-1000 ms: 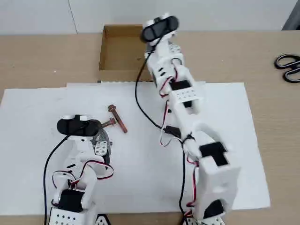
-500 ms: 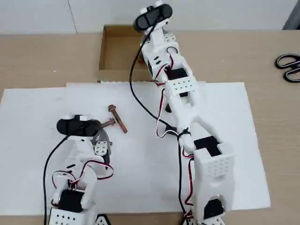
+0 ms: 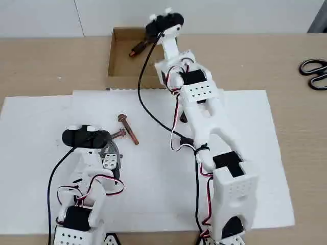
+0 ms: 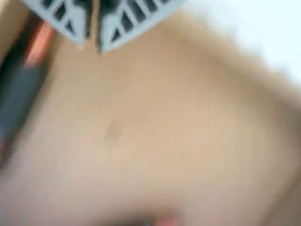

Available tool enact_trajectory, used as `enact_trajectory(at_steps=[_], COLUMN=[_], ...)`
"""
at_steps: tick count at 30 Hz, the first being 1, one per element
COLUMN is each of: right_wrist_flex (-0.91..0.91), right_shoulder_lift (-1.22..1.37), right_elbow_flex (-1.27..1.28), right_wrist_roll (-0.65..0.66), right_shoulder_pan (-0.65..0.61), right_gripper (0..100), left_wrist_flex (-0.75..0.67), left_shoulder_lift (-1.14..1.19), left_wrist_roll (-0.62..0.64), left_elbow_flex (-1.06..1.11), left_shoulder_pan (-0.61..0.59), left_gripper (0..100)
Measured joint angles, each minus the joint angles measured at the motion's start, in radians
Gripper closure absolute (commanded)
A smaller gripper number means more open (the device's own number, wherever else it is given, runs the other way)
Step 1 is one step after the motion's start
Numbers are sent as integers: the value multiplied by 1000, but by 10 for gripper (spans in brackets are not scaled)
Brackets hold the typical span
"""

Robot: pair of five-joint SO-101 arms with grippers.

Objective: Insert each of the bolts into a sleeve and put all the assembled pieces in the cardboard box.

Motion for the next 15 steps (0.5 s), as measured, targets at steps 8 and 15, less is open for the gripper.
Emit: enact_trajectory(at_steps=[8,15], right_wrist_flex=[285,549], right_shoulder_lift=[-121,-164], right_elbow_flex=[-2,-2], right_wrist_roll=[-127,-316], right_shoulder_pan=[-32,-32], right_gripper=[992,991], left_wrist_flex=[0,0], left_shoulder_lift=[0,0], left_wrist_roll=[0,0], left_elbow_flex=[0,0], left_shoulder_pan=[0,0], left_gripper=[994,994])
